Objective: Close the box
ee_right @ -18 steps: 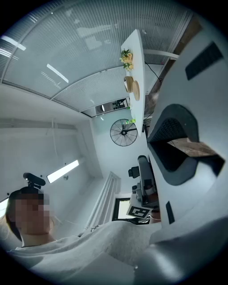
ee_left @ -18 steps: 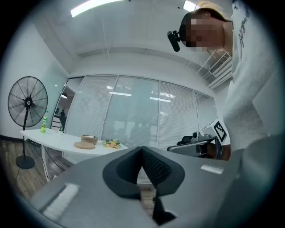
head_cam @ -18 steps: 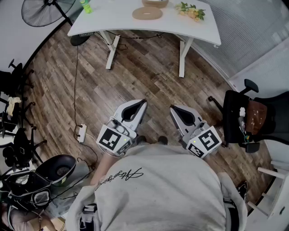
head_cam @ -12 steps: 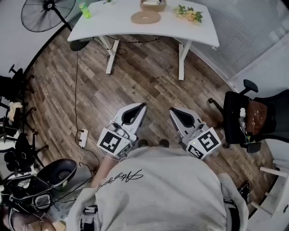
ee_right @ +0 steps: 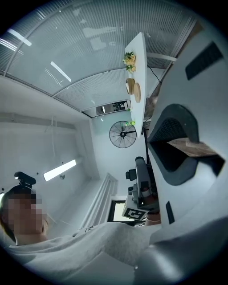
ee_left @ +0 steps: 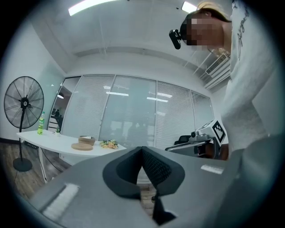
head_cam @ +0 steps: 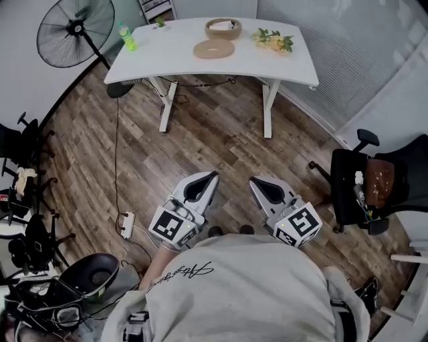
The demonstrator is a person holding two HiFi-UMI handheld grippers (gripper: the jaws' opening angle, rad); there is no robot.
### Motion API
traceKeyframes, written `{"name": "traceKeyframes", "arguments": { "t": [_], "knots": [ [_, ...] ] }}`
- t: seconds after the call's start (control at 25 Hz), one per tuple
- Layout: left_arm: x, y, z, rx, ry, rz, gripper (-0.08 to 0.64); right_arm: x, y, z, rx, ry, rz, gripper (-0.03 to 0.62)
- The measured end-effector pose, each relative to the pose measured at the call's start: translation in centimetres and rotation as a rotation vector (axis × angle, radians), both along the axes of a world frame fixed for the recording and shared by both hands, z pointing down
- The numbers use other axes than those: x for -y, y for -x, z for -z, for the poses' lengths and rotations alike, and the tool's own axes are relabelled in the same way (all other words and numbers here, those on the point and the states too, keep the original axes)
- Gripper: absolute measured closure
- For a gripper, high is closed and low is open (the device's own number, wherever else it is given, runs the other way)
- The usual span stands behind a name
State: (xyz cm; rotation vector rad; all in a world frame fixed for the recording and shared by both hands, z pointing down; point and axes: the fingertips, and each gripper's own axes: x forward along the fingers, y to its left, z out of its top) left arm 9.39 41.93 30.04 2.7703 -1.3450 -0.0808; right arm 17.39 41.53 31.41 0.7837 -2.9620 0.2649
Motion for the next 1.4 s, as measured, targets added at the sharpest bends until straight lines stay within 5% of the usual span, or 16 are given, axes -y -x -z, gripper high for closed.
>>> {"name": "traceKeyframes", "arguments": {
  "t": [0.16,0.36,0.64,0.92,1.4],
  "knots": [
    [-1.3,-0.6,0.5,-0.075,-0.005,-0.065,0.558,-0.8,-0.2,-0.3,0.021,0.014,-0.011,0.59],
    [-1.5,-1.1,0.3,-0.063,0.007,-0.074,0.467,-1.0,-0.6,-0.2,0.044,0.025,-0.023,0.589],
    [-2.2,-1.2,-0.2,-0.063,0.012,-0.063,0.364,-1.3,-0.9,-1.2,0.006,0.05,-0.057,0.35],
    [-2.5,-0.4,-0.2,-0.085,0.025,-0.022,0.165,-1.8,-1.3,-1.3,0.007,0.052,-0.091,0.232],
    [-3.1,1.5,-0.8,-0.085,0.033,-0.024,0.143,-2.6,1.3,-2.0,-0.006,0.069,-0.074,0.204]
  ]
}}
